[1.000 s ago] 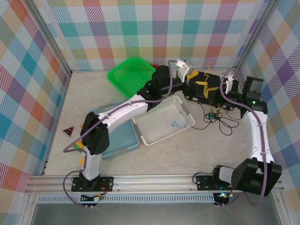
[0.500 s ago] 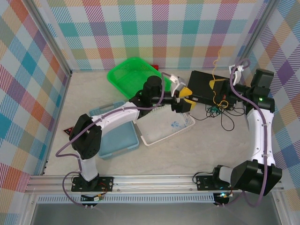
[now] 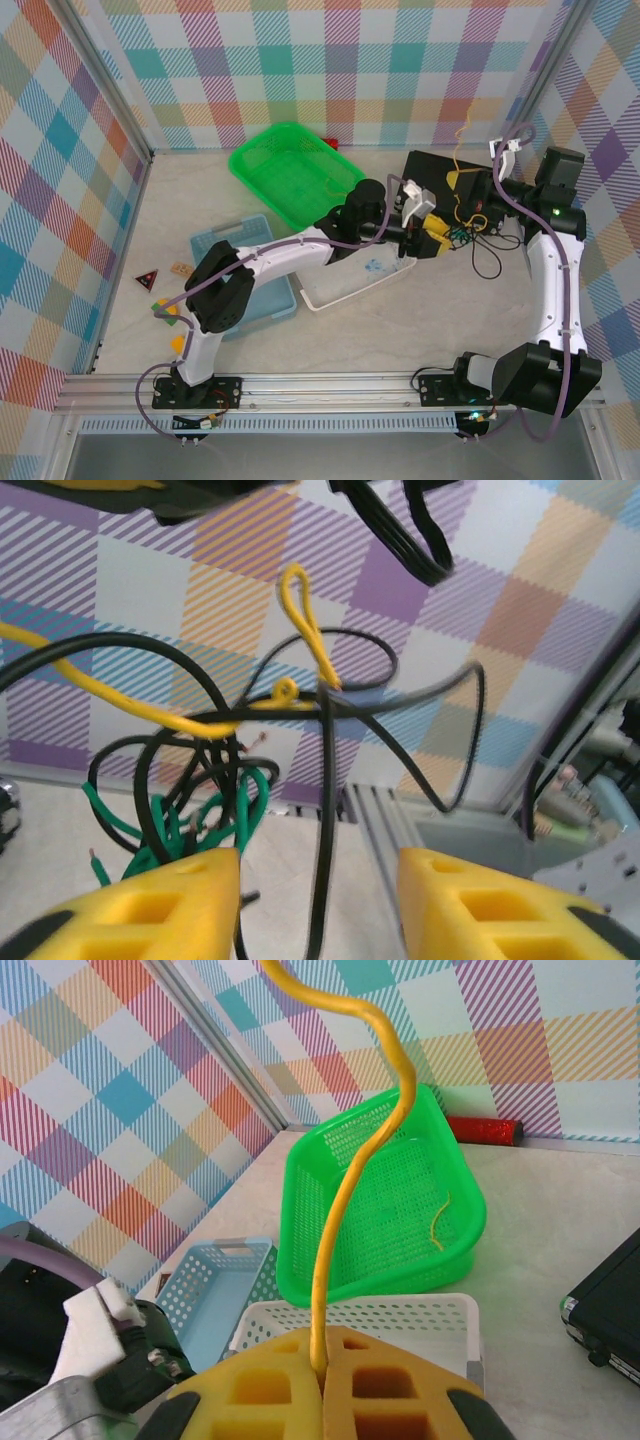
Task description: Untangle the cables
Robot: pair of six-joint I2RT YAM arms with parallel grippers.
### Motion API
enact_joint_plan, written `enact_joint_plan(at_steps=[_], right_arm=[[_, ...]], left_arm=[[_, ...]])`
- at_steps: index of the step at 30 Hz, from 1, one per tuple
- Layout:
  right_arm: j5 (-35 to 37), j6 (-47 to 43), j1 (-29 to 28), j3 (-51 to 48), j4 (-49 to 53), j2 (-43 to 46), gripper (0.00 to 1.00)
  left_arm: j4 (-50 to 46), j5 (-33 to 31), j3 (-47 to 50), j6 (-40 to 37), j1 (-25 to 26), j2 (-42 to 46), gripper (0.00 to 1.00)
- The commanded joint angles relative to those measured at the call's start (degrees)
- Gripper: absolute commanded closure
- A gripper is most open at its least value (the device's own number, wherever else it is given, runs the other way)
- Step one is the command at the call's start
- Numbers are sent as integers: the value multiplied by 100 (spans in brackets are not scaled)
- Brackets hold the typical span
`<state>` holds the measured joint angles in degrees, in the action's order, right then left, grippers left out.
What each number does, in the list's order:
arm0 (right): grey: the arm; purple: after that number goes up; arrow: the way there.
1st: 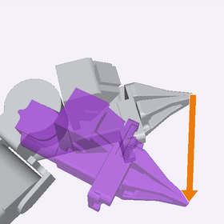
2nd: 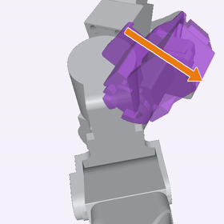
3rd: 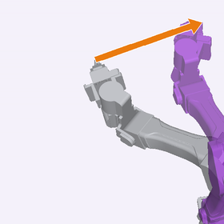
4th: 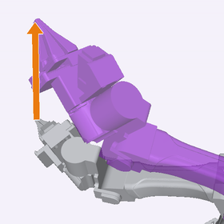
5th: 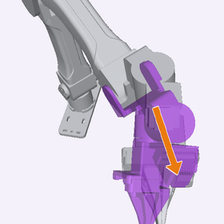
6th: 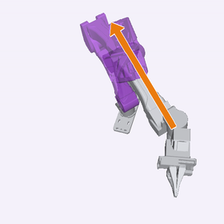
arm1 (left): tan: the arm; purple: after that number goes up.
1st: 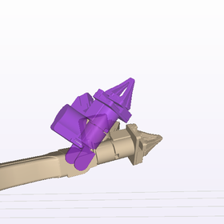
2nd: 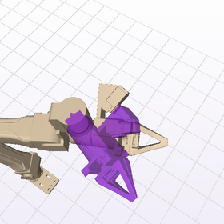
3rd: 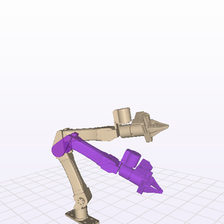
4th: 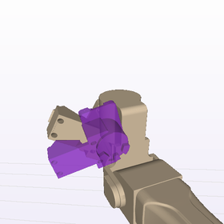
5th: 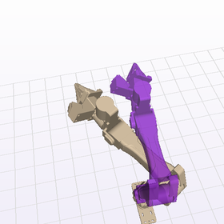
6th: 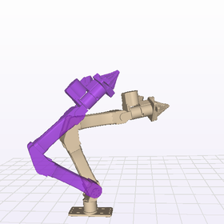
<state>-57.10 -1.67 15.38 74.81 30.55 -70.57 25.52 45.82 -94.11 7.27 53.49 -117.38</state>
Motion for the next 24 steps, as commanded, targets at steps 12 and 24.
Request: enact_joint_plan(at_steps=[12,24], right_arm=[[1855,1121,497,130,-309,-312,100],[3192,1645,651,544,-684,-746,100]], left_arm=[[86,-155,731,-252,281,260,100],[-44,-200,1560,-602,385,-172,100]])
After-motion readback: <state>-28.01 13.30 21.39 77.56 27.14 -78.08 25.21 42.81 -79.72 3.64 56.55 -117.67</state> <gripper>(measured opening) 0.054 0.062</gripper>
